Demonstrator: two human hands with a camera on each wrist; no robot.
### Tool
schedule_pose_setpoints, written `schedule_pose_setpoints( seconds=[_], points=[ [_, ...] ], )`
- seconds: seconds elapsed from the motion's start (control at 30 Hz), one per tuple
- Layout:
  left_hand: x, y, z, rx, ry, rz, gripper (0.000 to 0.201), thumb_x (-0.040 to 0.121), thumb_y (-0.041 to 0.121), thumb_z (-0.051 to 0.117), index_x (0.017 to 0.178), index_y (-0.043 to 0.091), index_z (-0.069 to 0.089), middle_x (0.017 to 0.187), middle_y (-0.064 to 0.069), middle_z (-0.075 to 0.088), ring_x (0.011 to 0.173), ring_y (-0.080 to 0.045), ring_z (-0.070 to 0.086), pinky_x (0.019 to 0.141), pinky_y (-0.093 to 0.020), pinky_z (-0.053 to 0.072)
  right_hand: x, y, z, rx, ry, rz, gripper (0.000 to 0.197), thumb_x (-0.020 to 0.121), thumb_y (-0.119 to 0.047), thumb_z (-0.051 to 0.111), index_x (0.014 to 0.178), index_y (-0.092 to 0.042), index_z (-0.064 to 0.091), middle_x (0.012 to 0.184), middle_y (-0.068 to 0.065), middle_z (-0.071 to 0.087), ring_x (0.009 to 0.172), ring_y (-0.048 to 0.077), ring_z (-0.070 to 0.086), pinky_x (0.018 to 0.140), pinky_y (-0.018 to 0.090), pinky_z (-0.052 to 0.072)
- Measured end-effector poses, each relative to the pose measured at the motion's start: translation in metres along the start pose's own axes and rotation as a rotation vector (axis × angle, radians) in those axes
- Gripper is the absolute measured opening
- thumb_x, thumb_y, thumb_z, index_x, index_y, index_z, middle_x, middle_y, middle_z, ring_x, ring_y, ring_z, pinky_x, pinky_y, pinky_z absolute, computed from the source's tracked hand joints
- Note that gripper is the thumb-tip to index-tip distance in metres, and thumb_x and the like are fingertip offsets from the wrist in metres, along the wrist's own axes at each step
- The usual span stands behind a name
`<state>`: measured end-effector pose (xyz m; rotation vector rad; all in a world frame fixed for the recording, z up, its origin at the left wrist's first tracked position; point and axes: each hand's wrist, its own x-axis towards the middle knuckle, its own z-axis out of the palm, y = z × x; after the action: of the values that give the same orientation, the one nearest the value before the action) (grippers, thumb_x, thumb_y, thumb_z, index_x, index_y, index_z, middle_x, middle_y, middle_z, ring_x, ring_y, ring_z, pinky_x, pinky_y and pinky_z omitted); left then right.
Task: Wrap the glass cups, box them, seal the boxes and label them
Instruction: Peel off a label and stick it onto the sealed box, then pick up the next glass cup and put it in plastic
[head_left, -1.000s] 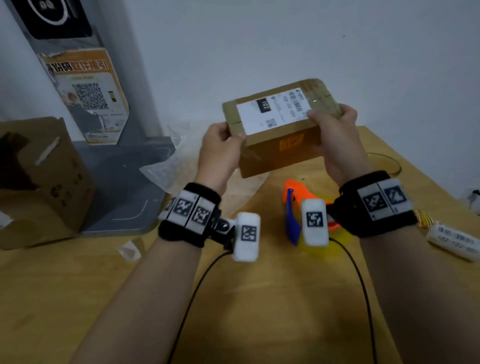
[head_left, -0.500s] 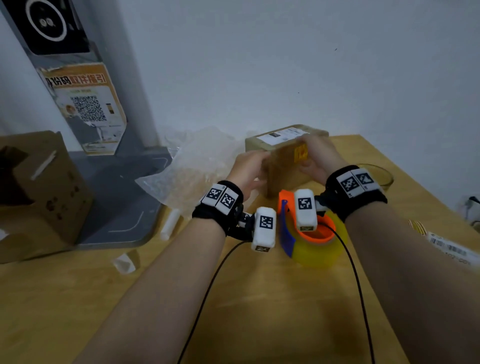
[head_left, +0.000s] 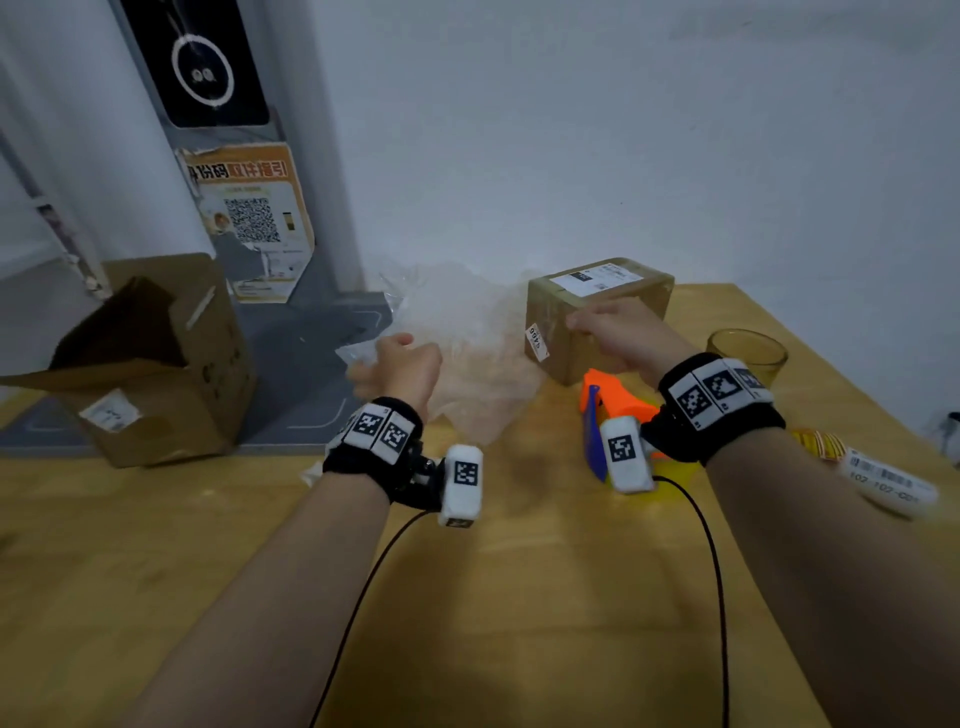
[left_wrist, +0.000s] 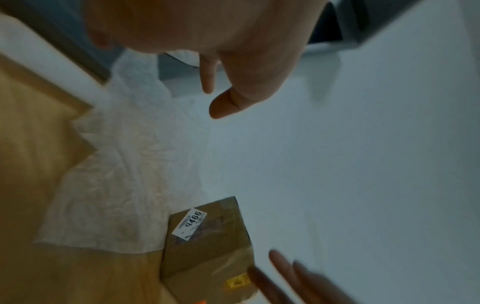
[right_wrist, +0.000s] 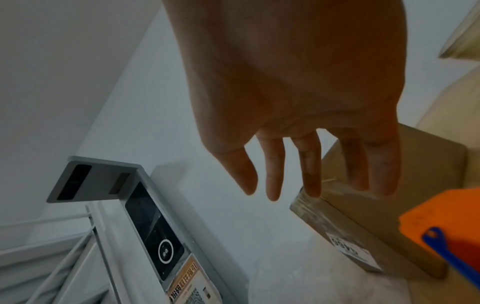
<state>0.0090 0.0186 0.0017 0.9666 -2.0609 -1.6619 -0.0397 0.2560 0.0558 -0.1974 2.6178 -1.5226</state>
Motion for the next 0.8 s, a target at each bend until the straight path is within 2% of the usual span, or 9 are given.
schedule_pose_setpoints(
  seconds=[0.1,0.2,0.3,0.4,0.47,0.57,0.67,0.77,0.8],
  points=[
    [-0.002,-0.010,-0.020,-0.147,-0.140,-0.119,0.044,0.082,0.017,0.065,0.126,0.019,0.056,0.149,-0.009,0.036,0.130,-0.035,0.043,0.102,-0.043,0.044,-0.008,0.006,0.005,-0.100,-0.028,-0.005,0.022,0.099,-0.035,0.062,0.112,-0.023,0.075,0.127,-0.003,0.061,0.113,0.022,0.053,0.088,0.038,0.047],
    [-0.012,-0.013,-0.024,-0.264,-0.267,-0.250,0.040,0.096,0.011,0.058,0.135,0.011,0.052,0.151,-0.017,0.046,0.134,-0.036,0.052,0.090,-0.040,0.048,-0.006,0.012,0.010,-0.506,-0.021,-0.010,0.035,0.091,-0.044,0.057,0.111,-0.023,0.078,0.135,0.003,0.062,0.130,0.032,0.042,0.104,0.047,0.030],
    [-0.021,-0.011,-0.018,-0.303,-0.261,-0.291,0.035,0.095,0.010,0.060,0.128,0.011,0.050,0.140,-0.010,0.048,0.119,-0.029,0.056,0.076,-0.039,0.048,-0.007,0.015,0.004,-0.797,-0.050,0.112,0.050,0.088,-0.056,0.057,0.124,-0.024,0.070,0.149,0.013,0.042,0.142,0.041,0.025,0.111,0.052,0.025],
    [-0.024,-0.010,-0.004,-0.292,-0.237,-0.245,0.022,0.097,0.006,0.058,0.117,0.011,0.050,0.126,-0.007,0.045,0.119,-0.029,0.053,0.086,-0.039,0.051,-0.007,0.024,-0.013,-0.748,0.015,0.211,0.046,0.092,-0.048,0.060,0.125,-0.015,0.060,0.159,0.015,0.017,0.145,0.045,0.022,0.115,0.050,0.030],
    [-0.026,-0.008,0.005,-0.303,-0.212,-0.219,0.018,0.099,0.005,0.055,0.116,0.010,0.051,0.124,-0.009,0.048,0.118,-0.029,0.054,0.092,-0.041,0.052,-0.006,0.034,-0.026,-0.747,0.076,0.251,0.035,0.092,-0.041,0.059,0.116,-0.016,0.056,0.164,0.014,0.009,0.143,0.047,0.030,0.111,0.049,0.037],
    [-0.025,-0.007,0.016,-0.398,-0.105,-0.130,0.028,0.100,0.003,0.052,0.127,0.004,0.059,0.123,-0.013,0.059,0.105,-0.026,0.056,0.088,-0.040,0.056,-0.008,0.043,-0.042,-0.731,0.103,0.308,0.022,0.093,-0.034,0.058,0.097,-0.012,0.054,0.167,0.017,0.000,0.125,0.045,0.053,0.091,0.042,0.050],
    [-0.027,-0.004,0.022,-0.498,-0.009,-0.014,0.033,0.101,0.004,0.052,0.131,0.003,0.064,0.093,0.000,0.064,0.082,-0.016,0.060,0.089,-0.036,0.059,-0.008,0.056,-0.050,-0.730,0.052,0.314,0.024,0.097,-0.026,0.056,0.079,-0.013,0.047,0.160,0.025,0.023,0.131,0.041,0.046,0.068,0.036,0.041],
    [-0.028,0.000,0.021,-0.588,0.080,0.088,0.026,0.099,0.005,0.062,0.121,0.010,0.074,0.101,-0.003,0.073,0.080,-0.012,0.066,0.074,-0.024,0.060,-0.005,0.067,-0.052,-0.721,0.086,0.293,0.022,0.098,-0.022,0.054,0.081,-0.009,0.049,0.151,0.024,0.033,0.080,0.026,0.044,0.054,0.035,0.031],
    [-0.028,0.003,0.019,-0.628,0.098,0.105,0.024,0.098,0.004,0.064,0.117,0.011,0.076,0.105,-0.004,0.074,0.084,-0.012,0.068,0.073,-0.023,0.060,-0.004,0.070,-0.052,-0.696,0.101,0.287,0.021,0.097,-0.023,0.054,0.081,-0.009,0.050,0.147,0.024,0.038,0.077,0.025,0.042,0.057,0.036,0.035]
  ],
)
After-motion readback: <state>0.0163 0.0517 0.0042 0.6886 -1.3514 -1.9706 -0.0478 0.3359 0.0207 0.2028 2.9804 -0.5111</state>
